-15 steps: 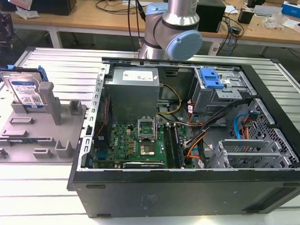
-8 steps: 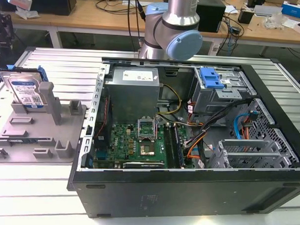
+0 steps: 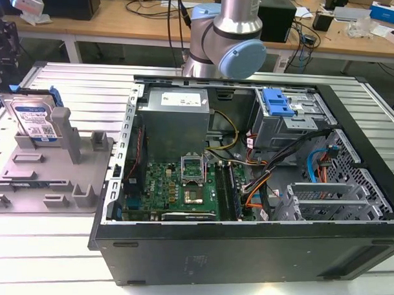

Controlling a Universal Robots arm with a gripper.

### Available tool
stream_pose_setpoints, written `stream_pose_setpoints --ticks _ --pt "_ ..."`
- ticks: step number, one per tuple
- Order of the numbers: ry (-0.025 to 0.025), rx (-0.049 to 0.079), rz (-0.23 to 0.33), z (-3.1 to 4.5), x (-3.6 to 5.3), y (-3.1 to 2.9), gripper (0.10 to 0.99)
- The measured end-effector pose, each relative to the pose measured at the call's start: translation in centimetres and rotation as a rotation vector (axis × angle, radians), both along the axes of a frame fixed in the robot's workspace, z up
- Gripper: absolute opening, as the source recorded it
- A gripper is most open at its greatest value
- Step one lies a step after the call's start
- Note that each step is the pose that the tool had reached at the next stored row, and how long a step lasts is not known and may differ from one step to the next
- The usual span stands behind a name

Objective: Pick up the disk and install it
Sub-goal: 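Pick up the disk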

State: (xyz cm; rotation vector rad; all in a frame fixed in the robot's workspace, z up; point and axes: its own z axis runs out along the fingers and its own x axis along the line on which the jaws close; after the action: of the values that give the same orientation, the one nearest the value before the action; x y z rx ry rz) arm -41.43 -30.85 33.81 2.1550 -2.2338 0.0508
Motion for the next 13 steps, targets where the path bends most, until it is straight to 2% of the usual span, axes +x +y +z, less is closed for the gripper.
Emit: stream_pose_setpoints --ticks 13 --pt "-0.0001 0.000 0.001 -0.88 -0.06 0.02 0.482"
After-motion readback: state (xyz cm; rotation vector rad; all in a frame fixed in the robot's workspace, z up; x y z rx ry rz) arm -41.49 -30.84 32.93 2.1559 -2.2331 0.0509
